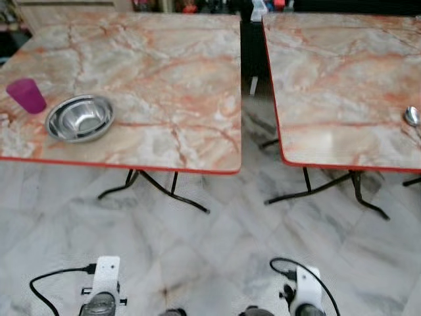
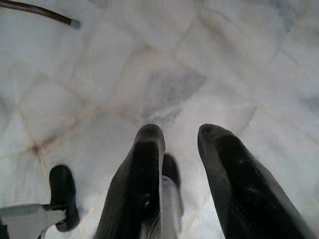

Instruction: Setting the table

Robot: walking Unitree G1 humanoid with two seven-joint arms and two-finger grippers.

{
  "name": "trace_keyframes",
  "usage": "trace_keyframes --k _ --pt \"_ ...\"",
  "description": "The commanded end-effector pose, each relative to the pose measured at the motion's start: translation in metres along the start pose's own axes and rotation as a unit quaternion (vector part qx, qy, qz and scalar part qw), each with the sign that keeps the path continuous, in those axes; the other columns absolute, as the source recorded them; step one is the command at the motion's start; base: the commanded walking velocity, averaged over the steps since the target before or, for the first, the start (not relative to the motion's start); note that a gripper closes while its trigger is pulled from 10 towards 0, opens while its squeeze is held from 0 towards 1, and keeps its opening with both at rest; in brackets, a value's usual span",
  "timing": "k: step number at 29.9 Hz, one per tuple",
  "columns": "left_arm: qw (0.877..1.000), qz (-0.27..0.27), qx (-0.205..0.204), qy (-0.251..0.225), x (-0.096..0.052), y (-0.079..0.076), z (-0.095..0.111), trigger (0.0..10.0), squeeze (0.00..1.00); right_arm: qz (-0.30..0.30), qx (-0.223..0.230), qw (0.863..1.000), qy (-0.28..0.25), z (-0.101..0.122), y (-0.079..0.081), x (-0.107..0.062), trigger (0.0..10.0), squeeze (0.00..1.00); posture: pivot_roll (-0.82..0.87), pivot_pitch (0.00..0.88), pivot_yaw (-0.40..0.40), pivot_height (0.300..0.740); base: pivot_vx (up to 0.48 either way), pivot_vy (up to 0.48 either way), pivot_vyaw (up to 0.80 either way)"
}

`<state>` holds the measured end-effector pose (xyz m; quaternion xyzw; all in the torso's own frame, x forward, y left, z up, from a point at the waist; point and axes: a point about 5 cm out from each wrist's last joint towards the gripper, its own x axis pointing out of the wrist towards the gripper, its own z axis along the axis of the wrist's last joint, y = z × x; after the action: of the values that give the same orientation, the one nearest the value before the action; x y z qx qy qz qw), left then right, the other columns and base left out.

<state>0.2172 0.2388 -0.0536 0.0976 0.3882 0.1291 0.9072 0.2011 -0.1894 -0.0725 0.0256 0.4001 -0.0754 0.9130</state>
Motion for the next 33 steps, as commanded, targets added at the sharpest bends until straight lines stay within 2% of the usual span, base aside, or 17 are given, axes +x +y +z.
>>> trace_keyframes --k 1,23,24,33 --pt "1.0 -0.005 -0.002 0.022 -0.002 -0.004 -0.011 10.0 0.0 -0.012 0.002 1.0 0.016 -0.011 -0.008 -0.003 10.0 0.0 0.0 0.177 0.036 0.74 0.24 -0.412 0.0" --pt "1.0 -0.015 -0.003 0.022 -0.003 -0.006 -0.014 10.0 0.0 -0.013 -0.005 1.0 0.02 -0.014 -0.009 -0.004 10.0 0.0 -0.02 0.139 0.03 0.74 0.211 -0.397 0.0" --pt "0.999 -0.037 -0.027 0.024 -0.004 -0.011 -0.014 10.0 0.0 -0.014 -0.005 1.0 0.021 -0.014 -0.009 -0.004 10.0 0.0 -0.02 0.131 0.03 0.74 0.0 0.0 0.0" --pt "0.998 -0.051 -0.033 0.026 -0.006 -0.016 -0.018 10.0 0.0 -0.015 -0.006 1.0 0.019 -0.015 -0.01 -0.004 10.0 0.0 -0.02 0.114 0.028 0.74 0.0 0.0 0.0"
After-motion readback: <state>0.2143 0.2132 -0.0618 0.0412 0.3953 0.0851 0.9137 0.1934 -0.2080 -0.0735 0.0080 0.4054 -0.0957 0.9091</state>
